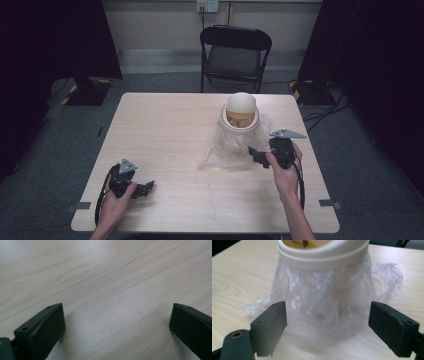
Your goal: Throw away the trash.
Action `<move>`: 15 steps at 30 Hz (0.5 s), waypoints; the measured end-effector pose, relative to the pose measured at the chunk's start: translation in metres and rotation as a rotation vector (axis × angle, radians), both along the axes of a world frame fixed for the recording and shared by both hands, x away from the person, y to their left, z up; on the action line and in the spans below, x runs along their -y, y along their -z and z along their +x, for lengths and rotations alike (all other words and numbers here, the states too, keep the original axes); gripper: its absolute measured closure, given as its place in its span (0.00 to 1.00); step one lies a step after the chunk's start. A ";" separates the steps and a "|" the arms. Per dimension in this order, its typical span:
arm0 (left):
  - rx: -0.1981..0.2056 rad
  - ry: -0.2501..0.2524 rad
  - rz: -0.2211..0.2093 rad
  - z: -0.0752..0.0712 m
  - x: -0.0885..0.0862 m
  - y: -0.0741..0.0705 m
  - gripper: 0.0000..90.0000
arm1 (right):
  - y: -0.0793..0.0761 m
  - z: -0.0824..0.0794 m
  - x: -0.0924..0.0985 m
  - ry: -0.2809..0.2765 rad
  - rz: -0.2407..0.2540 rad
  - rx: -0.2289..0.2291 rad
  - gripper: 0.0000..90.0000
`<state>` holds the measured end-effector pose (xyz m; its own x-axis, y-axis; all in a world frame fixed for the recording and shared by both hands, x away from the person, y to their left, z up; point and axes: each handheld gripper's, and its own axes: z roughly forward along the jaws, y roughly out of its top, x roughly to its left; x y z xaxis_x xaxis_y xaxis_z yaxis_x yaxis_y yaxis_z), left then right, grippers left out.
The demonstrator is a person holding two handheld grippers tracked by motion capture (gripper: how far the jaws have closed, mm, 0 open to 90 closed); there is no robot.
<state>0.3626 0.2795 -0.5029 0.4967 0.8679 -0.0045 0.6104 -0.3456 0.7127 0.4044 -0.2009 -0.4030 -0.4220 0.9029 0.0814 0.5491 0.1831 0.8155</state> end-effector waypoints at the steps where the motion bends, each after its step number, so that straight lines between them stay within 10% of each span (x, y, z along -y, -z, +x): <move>1: 0.000 0.001 0.001 0.000 0.000 0.000 0.00 | 0.002 -0.002 0.002 0.004 -0.002 -0.004 0.16; 15: 0.000 0.001 0.002 0.000 0.000 0.000 0.00 | 0.027 -0.030 0.034 0.039 -0.002 -0.039 0.19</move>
